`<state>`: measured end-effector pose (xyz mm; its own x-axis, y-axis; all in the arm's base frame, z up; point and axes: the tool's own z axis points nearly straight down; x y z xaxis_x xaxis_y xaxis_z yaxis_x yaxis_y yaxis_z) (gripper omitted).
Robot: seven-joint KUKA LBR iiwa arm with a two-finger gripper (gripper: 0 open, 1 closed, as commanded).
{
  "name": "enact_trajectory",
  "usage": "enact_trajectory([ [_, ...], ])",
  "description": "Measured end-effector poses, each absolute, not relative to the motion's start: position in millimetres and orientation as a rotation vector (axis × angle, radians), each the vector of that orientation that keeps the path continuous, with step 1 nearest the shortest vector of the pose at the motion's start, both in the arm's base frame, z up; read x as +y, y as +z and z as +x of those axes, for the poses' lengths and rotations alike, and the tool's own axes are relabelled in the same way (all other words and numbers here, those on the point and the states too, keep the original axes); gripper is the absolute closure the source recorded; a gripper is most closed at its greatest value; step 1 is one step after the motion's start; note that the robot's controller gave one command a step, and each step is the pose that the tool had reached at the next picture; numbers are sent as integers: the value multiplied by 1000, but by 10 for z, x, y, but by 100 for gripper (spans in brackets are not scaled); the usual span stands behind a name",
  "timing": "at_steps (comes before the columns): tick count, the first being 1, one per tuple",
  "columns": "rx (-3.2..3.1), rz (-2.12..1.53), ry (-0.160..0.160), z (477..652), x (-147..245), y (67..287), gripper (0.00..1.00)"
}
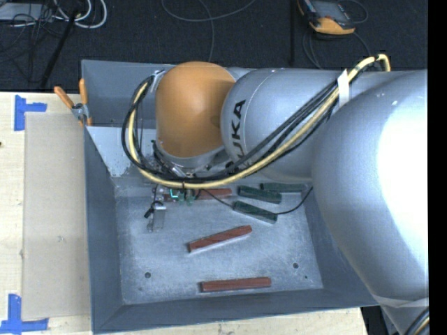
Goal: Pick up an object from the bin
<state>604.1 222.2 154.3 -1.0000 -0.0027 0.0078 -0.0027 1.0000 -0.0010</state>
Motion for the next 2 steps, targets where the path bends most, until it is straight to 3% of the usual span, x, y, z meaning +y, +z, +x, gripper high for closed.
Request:
enact_trajectory([
  [1, -3139, -61, 6, 5649, 1290, 1888, 0],
  [2, -3131, 48, 5, 5329, 711, 656, 0],
])
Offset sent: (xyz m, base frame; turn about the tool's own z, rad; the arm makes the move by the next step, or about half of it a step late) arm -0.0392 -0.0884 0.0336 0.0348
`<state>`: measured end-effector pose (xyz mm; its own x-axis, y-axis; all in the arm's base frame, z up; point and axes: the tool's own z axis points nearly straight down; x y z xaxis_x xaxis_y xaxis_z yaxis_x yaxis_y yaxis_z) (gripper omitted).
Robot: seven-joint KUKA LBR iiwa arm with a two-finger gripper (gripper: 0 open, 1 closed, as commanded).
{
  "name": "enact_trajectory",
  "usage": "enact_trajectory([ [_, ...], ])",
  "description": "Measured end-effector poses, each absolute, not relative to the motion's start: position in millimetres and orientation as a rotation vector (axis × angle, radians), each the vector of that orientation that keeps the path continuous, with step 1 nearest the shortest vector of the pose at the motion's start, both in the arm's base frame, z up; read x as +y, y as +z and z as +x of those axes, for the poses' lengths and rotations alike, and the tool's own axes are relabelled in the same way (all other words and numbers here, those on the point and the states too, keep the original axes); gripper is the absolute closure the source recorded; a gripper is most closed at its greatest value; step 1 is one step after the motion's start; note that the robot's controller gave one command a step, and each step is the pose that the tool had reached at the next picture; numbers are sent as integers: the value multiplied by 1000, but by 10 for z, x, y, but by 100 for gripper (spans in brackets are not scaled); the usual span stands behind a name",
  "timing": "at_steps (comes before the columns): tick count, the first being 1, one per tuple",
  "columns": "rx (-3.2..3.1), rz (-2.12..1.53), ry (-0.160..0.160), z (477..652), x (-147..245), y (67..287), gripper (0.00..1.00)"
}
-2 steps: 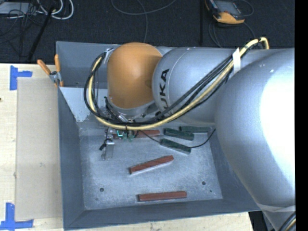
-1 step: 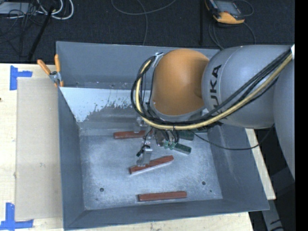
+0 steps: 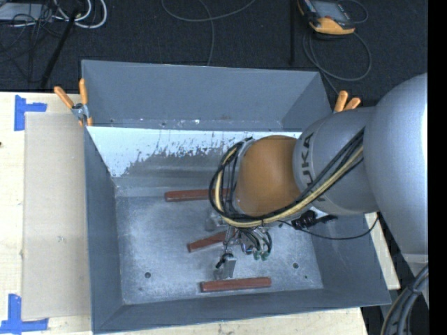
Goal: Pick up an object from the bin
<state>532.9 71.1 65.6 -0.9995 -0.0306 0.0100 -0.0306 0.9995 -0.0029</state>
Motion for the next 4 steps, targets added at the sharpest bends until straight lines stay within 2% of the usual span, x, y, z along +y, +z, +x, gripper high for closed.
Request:
enact_trajectory([
  [1, -3139, 45, -1, 5354, 733, 698, 100],
  [2, -3139, 44, -1, 5354, 734, 698, 0],
  [3, -3139, 42, -1, 5353, 733, 697, 100],
  [4, -3146, 123, -2, 5110, 958, 1961, 100],
])
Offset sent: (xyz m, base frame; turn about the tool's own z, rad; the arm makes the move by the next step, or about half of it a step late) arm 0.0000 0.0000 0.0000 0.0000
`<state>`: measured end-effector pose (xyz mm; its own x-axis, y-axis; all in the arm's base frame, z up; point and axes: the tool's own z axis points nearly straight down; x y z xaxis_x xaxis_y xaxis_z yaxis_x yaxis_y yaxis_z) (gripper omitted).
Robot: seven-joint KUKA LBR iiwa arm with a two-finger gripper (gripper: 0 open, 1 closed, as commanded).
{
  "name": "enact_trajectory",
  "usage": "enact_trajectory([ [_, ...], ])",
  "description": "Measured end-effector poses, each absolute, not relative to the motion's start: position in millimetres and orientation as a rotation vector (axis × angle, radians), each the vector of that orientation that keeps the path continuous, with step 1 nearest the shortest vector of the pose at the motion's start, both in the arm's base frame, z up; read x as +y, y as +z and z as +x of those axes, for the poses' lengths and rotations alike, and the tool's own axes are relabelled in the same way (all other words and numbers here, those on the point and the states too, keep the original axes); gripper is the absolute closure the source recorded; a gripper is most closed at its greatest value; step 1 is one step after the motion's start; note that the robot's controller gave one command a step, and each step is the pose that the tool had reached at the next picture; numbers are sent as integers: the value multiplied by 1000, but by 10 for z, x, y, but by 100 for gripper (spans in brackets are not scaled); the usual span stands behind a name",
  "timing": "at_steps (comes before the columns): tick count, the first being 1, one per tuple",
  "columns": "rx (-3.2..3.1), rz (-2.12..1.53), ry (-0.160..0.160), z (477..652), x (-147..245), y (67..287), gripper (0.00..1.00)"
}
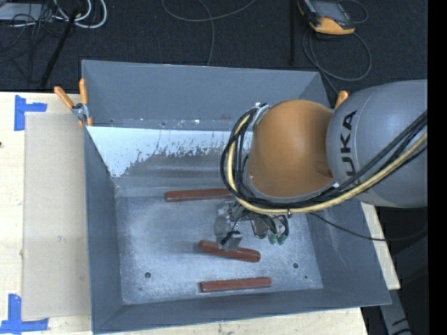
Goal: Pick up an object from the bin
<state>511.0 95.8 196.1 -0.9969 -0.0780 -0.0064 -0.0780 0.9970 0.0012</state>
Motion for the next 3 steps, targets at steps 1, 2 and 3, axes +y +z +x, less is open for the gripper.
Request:
enact_trajectory([
  [1, 3140, -116, 1, 5104, 947, 1916, 0],
  [2, 3125, -251, 2, 4833, 1060, 683, 0],
  [3, 3135, -250, 1, 4816, 1056, 718, 100],
])
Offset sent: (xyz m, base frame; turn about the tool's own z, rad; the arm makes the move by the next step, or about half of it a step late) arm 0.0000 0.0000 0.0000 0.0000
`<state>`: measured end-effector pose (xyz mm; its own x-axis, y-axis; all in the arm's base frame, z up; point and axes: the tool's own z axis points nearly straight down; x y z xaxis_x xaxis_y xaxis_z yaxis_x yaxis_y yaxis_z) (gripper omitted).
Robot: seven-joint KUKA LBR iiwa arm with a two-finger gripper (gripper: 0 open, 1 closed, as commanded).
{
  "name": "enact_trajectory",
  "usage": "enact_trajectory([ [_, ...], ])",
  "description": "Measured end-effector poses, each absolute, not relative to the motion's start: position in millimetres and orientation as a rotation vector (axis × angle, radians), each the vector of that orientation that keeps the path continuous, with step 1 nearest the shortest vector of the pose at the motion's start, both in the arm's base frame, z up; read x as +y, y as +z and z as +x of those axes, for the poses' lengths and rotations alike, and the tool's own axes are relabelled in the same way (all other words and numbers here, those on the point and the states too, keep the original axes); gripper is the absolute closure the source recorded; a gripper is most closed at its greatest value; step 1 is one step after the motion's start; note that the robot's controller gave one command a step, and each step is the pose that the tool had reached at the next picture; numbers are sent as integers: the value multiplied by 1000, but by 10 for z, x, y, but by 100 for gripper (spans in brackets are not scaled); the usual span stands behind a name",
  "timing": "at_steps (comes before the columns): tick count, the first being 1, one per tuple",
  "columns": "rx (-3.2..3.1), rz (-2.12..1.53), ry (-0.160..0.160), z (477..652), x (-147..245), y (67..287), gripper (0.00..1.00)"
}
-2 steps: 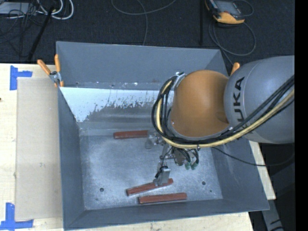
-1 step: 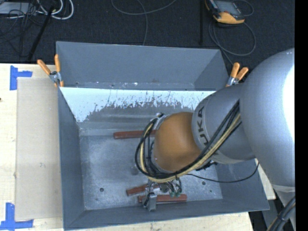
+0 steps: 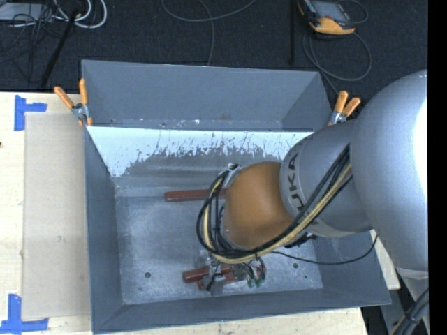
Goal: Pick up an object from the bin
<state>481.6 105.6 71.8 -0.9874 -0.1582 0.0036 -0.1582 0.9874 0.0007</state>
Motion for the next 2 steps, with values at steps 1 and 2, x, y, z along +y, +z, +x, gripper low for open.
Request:
enact_trajectory([
  [1, -3067, 694, 2, 4741, 433, 762, 100],
  [2, -3080, 657, 1, 4726, 490, 2052, 100],
])
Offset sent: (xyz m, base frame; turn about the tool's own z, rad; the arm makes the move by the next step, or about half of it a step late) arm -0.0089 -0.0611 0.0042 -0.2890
